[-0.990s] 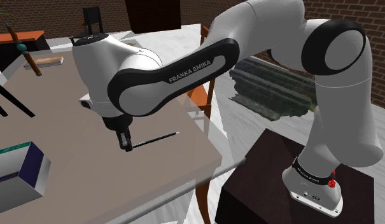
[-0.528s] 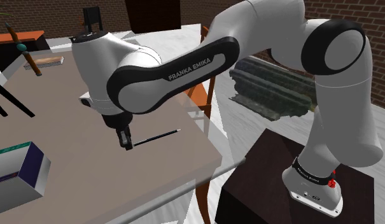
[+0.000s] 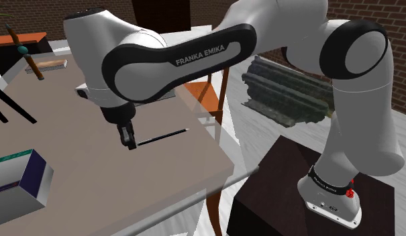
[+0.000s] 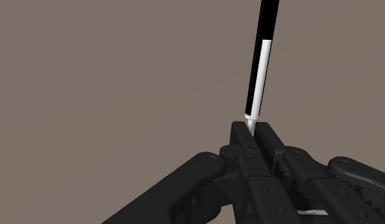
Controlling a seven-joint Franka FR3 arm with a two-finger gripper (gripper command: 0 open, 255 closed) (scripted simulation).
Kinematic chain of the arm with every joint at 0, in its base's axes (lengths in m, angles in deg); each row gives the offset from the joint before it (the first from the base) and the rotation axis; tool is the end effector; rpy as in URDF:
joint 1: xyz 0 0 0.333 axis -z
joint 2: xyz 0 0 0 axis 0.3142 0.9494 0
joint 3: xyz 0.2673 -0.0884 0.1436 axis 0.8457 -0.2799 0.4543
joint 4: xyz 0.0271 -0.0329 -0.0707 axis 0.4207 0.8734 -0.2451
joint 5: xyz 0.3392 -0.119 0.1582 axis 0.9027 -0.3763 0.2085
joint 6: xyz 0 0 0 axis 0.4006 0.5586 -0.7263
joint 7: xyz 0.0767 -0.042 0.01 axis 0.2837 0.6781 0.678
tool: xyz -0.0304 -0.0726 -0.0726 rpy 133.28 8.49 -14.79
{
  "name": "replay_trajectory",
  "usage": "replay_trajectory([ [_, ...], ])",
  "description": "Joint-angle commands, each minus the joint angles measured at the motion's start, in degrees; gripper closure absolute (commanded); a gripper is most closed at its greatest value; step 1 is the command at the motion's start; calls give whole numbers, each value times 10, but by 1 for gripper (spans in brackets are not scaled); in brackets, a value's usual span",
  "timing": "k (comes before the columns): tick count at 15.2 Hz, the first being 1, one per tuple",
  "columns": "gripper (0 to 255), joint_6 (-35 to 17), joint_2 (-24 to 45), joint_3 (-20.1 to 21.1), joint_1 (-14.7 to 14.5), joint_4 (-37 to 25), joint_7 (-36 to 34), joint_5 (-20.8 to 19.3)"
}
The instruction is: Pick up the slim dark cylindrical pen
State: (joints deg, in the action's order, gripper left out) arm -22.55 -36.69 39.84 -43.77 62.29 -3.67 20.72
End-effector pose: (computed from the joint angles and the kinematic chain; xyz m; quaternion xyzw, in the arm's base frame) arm 0.5031 0.4753 0.4799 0.8356 0.5486 0.0256 0.0117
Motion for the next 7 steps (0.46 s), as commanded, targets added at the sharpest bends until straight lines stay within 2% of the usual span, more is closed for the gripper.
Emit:
replay_trajectory([
  [1,255,15,-3,1,-1,-12,2,1],
  [7,255,48,-1,1,-5,-48,4,2],
])
